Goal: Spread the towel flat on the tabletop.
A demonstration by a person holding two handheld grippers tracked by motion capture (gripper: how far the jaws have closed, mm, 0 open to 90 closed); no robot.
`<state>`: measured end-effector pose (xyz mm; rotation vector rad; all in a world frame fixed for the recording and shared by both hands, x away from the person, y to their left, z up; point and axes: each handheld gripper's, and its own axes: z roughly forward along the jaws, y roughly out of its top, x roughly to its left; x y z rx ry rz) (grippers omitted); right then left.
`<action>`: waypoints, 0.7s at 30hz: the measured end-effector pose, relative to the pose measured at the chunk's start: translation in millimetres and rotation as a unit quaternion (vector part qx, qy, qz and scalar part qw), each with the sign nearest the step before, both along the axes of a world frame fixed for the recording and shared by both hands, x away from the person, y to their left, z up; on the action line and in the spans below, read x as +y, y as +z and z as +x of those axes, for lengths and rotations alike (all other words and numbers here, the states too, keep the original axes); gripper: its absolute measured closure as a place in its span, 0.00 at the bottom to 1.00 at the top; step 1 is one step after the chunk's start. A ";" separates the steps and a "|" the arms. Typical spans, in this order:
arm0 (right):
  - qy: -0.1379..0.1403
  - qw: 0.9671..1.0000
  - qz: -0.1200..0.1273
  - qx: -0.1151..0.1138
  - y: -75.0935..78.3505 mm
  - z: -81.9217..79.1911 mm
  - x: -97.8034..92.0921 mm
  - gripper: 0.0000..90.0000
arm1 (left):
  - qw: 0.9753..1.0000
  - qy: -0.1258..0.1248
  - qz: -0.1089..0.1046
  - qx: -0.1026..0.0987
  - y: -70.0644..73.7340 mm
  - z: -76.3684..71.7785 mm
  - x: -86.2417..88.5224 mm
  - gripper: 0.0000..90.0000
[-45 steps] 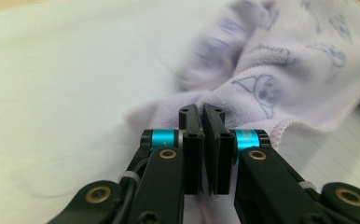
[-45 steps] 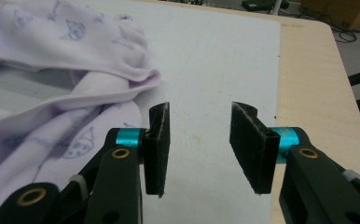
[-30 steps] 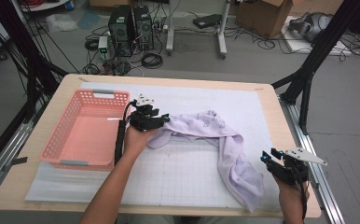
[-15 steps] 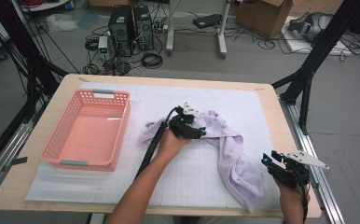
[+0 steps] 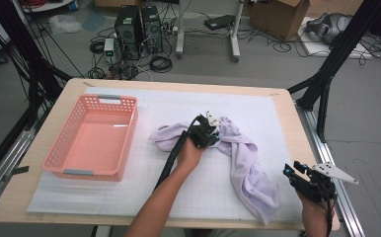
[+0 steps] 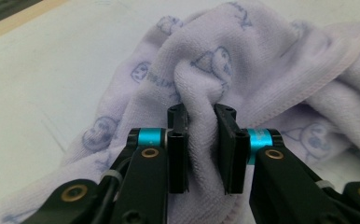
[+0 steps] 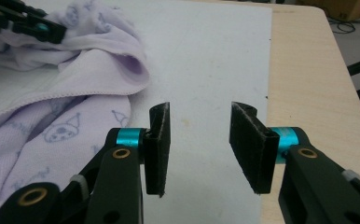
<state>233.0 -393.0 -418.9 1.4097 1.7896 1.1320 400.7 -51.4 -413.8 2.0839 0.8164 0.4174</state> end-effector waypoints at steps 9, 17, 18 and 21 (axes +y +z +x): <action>0.006 1.000 0.000 -0.002 3.2 -1.6 2.3 0.64 | 0.998 -0.010 -0.058 -0.013 10.8 -37.7 59.9 0.85; 0.021 1.000 -0.021 0.002 4.4 4.3 11.3 0.66 | 0.997 0.004 -0.079 -0.004 -5.2 -65.8 115.9 0.86; 0.026 0.999 -0.026 0.003 4.6 5.5 13.5 0.66 | 0.997 0.006 -0.081 -0.001 -7.3 -67.5 121.5 0.86; 0.038 0.999 -0.031 0.006 5.2 11.5 18.4 0.67 | 0.996 0.016 -0.090 0.001 -11.1 -74.1 134.9 0.86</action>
